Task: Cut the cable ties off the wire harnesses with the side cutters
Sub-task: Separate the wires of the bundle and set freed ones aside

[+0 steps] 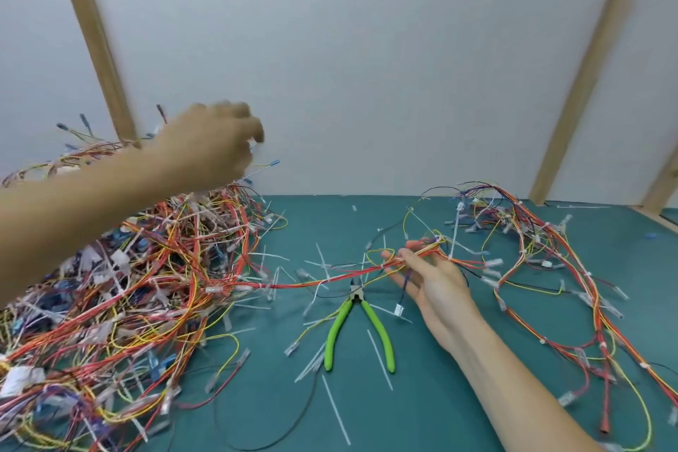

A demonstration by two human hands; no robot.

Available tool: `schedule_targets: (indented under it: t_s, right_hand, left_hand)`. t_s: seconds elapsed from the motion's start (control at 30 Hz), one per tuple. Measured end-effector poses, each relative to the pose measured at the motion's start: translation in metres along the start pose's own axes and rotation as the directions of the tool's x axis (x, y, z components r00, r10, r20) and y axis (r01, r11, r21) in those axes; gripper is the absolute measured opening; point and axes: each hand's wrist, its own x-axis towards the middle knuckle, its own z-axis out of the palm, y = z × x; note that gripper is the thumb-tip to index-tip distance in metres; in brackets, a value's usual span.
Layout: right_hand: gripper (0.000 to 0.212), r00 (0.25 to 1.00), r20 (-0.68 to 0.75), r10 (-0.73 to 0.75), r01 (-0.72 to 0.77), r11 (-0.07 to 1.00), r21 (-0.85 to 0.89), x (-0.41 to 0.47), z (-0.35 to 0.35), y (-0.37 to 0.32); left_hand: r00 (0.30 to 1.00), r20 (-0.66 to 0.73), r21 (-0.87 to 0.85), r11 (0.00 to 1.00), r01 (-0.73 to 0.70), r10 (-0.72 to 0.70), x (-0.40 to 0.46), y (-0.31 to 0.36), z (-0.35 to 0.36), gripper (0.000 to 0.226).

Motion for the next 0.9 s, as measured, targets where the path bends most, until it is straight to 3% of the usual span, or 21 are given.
schedule_targets:
  t_s: [0.03, 0.07, 0.13, 0.17, 0.23, 0.27, 0.33, 0.4, 0.43, 0.47, 0.5, 0.53, 0.6, 0.67, 0.77, 0.9]
  right_hand:
    - [0.006, 1.0, 0.0, 0.001, -0.001, 1.0, 0.014, 0.0, -0.001, -0.002]
    - [0.007, 1.0, -0.002, 0.004, -0.004, 0.999, 0.044, 0.0, -0.002, -0.006]
    - [0.008, 1.0, 0.008, 0.021, -0.022, 0.989, 0.148, -0.001, -0.006, -0.014]
    - [0.009, 0.999, 0.019, 0.029, -0.032, 0.977, 0.209, -0.002, -0.007, -0.017]
    - [0.011, 0.998, 0.053, 0.023, -0.037, 0.958, 0.283, -0.003, -0.006, -0.021]
    - [0.012, 0.998, 0.06, 0.012, -0.028, 0.963, 0.268, -0.004, -0.004, -0.023]
    - [0.016, 0.999, 0.046, 0.01, -0.014, 0.995, 0.096, -0.003, 0.005, -0.024]
    - [0.025, 0.998, 0.002, 0.068, -0.067, 0.983, -0.169, -0.005, 0.021, -0.024]
    - [0.027, 0.996, -0.011, 0.092, -0.091, 0.949, -0.3, -0.006, 0.033, -0.023]
    - [0.03, 0.995, -0.005, 0.104, -0.097, 0.902, -0.421, -0.007, 0.047, -0.023]
    - [0.037, 0.993, 0.02, 0.114, -0.089, 0.859, -0.504, -0.008, 0.063, -0.022]
    - [0.045, 0.988, 0.069, 0.136, -0.078, 0.84, -0.536, -0.009, 0.079, -0.022]
    - [0.047, 0.964, 0.184, 0.19, -0.072, 0.86, -0.506, -0.012, 0.11, -0.02]
    - [0.047, 0.956, 0.206, 0.21, -0.084, 0.866, -0.493, -0.013, 0.134, -0.018]
    - [0.04, 0.95, 0.185, 0.251, -0.111, 0.826, -0.553, -0.009, 0.15, -0.002]
    - [0.025, 0.932, 0.192, 0.306, -0.183, 0.857, -0.481, -0.007, 0.154, 0.023]
  left_hand:
    - [0.983, 0.116, -0.092, 0.987, -0.135, 0.145, -0.006, 0.034, 0.004, 0.028]
    - [0.923, 0.293, -0.152, 0.965, -0.214, 0.251, -0.016, 0.059, 0.012, 0.029]
    - [0.738, 0.589, -0.177, 0.943, -0.281, 0.331, -0.038, 0.087, 0.032, 0.04]
    - [0.664, 0.675, -0.173, 0.944, -0.28, 0.321, -0.047, 0.088, 0.043, 0.04]
    - [0.63, 0.688, -0.252, 0.932, -0.259, 0.361, -0.061, 0.087, 0.052, 0.024]
    - [0.637, 0.67, -0.282, 0.924, -0.258, 0.382, -0.062, 0.084, 0.053, 0.019]
    - [0.785, 0.532, -0.311, 0.935, -0.169, 0.319, -0.052, 0.068, 0.054, 0.018]
    - [0.961, 0.276, -0.453, 0.884, 0.113, 0.019, -0.035, 0.046, 0.047, 0.026]
    - [0.966, 0.172, -0.616, 0.745, 0.257, -0.192, -0.026, 0.038, 0.04, 0.03]
    - [0.924, 0.116, -0.737, 0.592, 0.327, -0.365, -0.019, 0.035, 0.037, 0.032]
    - [0.897, 0.1, -0.78, 0.525, 0.339, -0.431, -0.015, 0.038, 0.033, 0.033]
    - [0.914, 0.119, -0.758, 0.559, 0.336, -0.388, -0.013, 0.046, 0.03, 0.033]
    - [0.972, 0.201, -0.679, 0.699, 0.225, -0.117, -0.018, 0.069, 0.033, 0.03]
    - [0.975, 0.215, -0.647, 0.756, 0.097, 0.058, -0.026, 0.082, 0.037, 0.023]
    - [0.983, 0.182, -0.555, 0.828, 0.08, 0.028, -0.035, 0.064, 0.042, 0.019]
    - [0.95, 0.31, -0.491, 0.863, 0.122, 0.042, -0.057, 0.034, 0.049, 0.05]
